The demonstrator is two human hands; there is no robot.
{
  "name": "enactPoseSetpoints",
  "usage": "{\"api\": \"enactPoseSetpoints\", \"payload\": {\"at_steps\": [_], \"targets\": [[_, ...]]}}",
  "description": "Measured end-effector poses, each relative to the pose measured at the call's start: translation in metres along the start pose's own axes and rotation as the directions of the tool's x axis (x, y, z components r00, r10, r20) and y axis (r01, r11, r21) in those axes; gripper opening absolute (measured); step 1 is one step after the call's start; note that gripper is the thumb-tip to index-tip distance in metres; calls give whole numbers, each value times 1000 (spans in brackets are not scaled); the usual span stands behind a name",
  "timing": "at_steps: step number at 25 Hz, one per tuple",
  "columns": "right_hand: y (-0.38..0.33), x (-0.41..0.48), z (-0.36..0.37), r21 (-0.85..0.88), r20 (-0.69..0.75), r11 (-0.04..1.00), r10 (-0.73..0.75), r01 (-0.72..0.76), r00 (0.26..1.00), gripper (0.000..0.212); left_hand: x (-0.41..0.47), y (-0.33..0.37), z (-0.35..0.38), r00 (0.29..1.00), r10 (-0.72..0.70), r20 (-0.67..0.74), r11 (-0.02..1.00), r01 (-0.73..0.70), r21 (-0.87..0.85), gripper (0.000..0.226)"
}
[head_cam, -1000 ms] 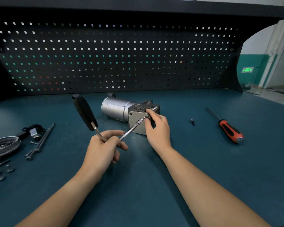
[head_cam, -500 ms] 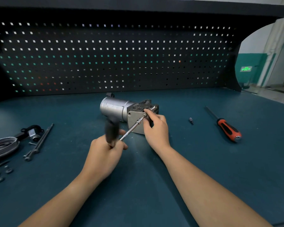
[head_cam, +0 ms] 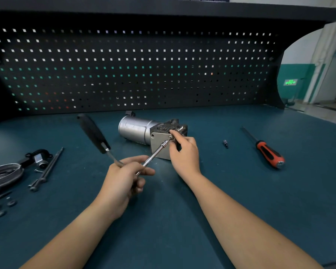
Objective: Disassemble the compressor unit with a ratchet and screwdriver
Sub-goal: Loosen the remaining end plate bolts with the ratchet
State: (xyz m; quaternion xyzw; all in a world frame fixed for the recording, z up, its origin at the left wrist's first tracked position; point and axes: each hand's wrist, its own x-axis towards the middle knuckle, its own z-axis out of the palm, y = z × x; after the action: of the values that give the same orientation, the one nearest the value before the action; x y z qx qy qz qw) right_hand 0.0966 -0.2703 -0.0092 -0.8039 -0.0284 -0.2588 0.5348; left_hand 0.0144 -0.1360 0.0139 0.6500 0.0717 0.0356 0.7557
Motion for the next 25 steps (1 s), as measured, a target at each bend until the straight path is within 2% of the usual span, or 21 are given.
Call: {"api": "enactPoseSetpoints", "payload": {"at_steps": [3,5,6,7,9,11,13,16,18,20,21,22,25], "targets": [[1,0,1,-5,0,1000,-2,2,1000,38,0,7,-2,970,-227,90,931,244,-271,22],[1,0,1,-9,-3,1000,-6,6,1000,38,0,9,-3,945,-288,153,875,325,-360,21],[1,0,1,-18,-9,1000,-9,8,1000,38,1,9,-3,946,-281,159,880,320,-351,21],[1,0,1,-28,-15,1000,-11,10,1000,38,1,8,-2,957,-250,145,911,283,-299,20],[1,1,-1,-44,-21,999,-13,12,1000,37,0,5,-2,990,-105,91,991,111,-68,20],[1,0,-2,-54,-15,998,-15,14,1000,36,1,0,-4,992,98,80,964,-115,241,24],[1,0,-2,-60,-5,998,-11,11,1000,36,2,-4,-6,952,287,105,826,-301,476,27],[2,1,-3,-63,1,998,-4,4,1000,36,-1,-6,-8,840,506,198,521,-480,706,25],[2,2,-2,-63,3,998,2,-2,1000,37,-3,-6,-8,771,571,282,347,-537,769,33],[2,2,-2,-73,9,997,5,-4,1000,37,-4,-5,-6,764,558,323,279,-539,795,36],[3,2,-1,-71,10,997,6,-5,1000,37,-2,-5,-7,782,539,314,306,-529,792,34],[3,2,-1,-63,8,998,6,-5,1000,37,-1,-5,-8,806,515,290,374,-516,771,31],[3,1,-1,-50,2,999,9,-9,1000,37,2,-4,-6,916,353,192,686,-393,612,23]]}}
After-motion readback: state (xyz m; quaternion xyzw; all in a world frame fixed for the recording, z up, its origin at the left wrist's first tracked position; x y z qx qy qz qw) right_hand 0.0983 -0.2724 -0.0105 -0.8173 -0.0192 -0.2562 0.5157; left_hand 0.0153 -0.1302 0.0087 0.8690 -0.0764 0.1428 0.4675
